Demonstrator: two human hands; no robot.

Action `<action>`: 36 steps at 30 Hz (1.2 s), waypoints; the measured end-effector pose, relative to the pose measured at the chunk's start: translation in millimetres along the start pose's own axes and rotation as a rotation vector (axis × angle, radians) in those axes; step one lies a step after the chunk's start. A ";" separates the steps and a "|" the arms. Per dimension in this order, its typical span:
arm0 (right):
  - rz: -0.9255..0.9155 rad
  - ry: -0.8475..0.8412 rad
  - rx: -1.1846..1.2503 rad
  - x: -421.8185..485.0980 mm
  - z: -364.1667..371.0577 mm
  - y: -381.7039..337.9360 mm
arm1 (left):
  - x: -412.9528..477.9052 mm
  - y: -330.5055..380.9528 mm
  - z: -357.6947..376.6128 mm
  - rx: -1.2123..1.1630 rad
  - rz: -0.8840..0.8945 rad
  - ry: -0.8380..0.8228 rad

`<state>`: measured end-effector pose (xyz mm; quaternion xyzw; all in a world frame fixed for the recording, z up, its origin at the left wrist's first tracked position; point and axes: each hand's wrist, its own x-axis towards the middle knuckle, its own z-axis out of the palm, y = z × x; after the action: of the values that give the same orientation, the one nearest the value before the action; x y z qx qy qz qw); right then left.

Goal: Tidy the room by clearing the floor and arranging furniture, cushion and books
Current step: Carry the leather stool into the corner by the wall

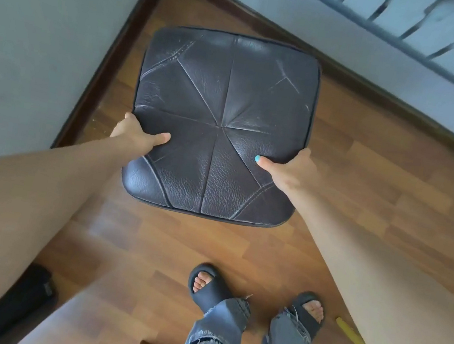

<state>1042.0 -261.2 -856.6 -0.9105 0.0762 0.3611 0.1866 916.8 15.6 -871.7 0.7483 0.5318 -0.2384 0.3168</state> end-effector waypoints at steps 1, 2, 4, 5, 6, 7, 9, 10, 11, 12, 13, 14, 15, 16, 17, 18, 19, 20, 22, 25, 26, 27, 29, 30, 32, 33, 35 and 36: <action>0.002 -0.001 -0.019 1.4 3.0 -11.9 | 8.6 -1.3 -9.2 -0.007 -0.004 -0.004; 0.010 0.001 -0.033 2.6 2.7 -17.9 | 13.9 0.0 -12.6 -0.007 0.001 -0.007; 0.014 0.005 -0.056 5.1 4.6 -32.5 | 25.2 1.1 -20.9 -0.009 0.008 -0.003; 0.012 0.008 -0.060 7.2 7.0 -41.1 | 31.4 1.8 -26.7 -0.011 0.007 0.001; 0.017 0.008 -0.057 8.7 8.2 -46.4 | 35.3 2.9 -29.5 -0.008 0.010 0.001; 0.018 0.009 -0.062 9.3 9.0 -51.9 | 40.0 3.1 -32.1 -0.002 0.010 0.003; 0.013 0.012 -0.088 13.5 10.6 -62.3 | 49.4 4.9 -38.7 0.004 0.010 0.004; 0.006 0.013 -0.097 15.5 10.3 -67.2 | 53.4 6.2 -41.7 0.006 0.010 0.005; -0.004 0.018 -0.109 17.6 10.3 -71.8 | 58.5 6.8 -44.5 0.005 0.010 0.004; -0.015 0.024 -0.118 20.6 10.7 -77.5 | 63.5 8.2 -48.2 0.003 0.005 0.008; -0.026 0.029 -0.126 22.4 10.6 -83.7 | 68.4 9.5 -51.7 -0.002 0.004 0.013; -0.038 0.028 -0.132 24.6 11.3 -89.1 | 73.4 10.9 -54.5 0.001 0.004 0.018; -0.050 0.025 -0.134 29.2 11.4 -96.5 | 80.8 14.0 -59.2 0.007 0.001 0.024; -0.058 0.022 -0.136 32.6 11.5 -102.0 | 86.8 16.2 -63.1 0.015 -0.003 0.030; -0.067 0.022 -0.137 36.6 11.1 -109.7 | 93.9 19.4 -67.9 0.018 -0.008 0.039; -0.075 0.023 -0.138 39.0 11.9 -116.0 | 100.6 20.7 -72.2 0.017 -0.012 0.043; -0.082 0.027 -0.145 41.1 12.7 -121.4 | 107.7 20.7 -75.5 0.012 -0.018 0.044; -0.084 0.033 -0.150 45.3 13.5 -127.7 | 115.9 22.0 -80.2 0.004 -0.020 0.042; -0.078 0.036 -0.152 47.5 14.1 -138.1 | 127.3 20.8 -88.7 -0.012 -0.016 0.031; -0.068 0.020 -0.143 51.0 14.8 -151.0 | 142.1 16.8 -96.9 -0.001 -0.017 0.027; -0.056 0.012 -0.144 50.5 13.8 -153.9 | 145.1 16.5 -98.5 0.008 -0.011 0.022; -0.049 0.007 -0.138 50.7 12.7 -157.1 | 148.0 17.4 -100.3 0.014 -0.006 0.011; -0.044 0.011 -0.115 50.9 13.3 -162.4 | 151.8 18.2 -102.4 0.033 -0.003 0.009; -0.037 0.012 -0.108 51.5 13.1 -165.7 | 153.4 19.6 -104.5 0.043 -0.005 0.013; -0.030 0.003 -0.079 53.2 13.3 -169.2 | 158.2 22.3 -106.7 0.047 -0.006 0.017; -0.032 0.000 -0.056 54.1 14.5 -170.2 | 160.4 24.0 -107.9 0.046 -0.003 0.012; -0.033 0.012 -0.022 55.0 16.6 -174.1 | 166.7 26.4 -111.7 0.044 -0.008 0.002; -0.030 0.018 -0.016 55.8 17.5 -176.2 | 170.4 26.5 -114.1 0.041 -0.007 -0.001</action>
<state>1119.7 -92.6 -856.4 -0.9161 0.0614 0.3508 0.1840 998.9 202.3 -905.8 0.7526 0.5293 -0.2509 0.3007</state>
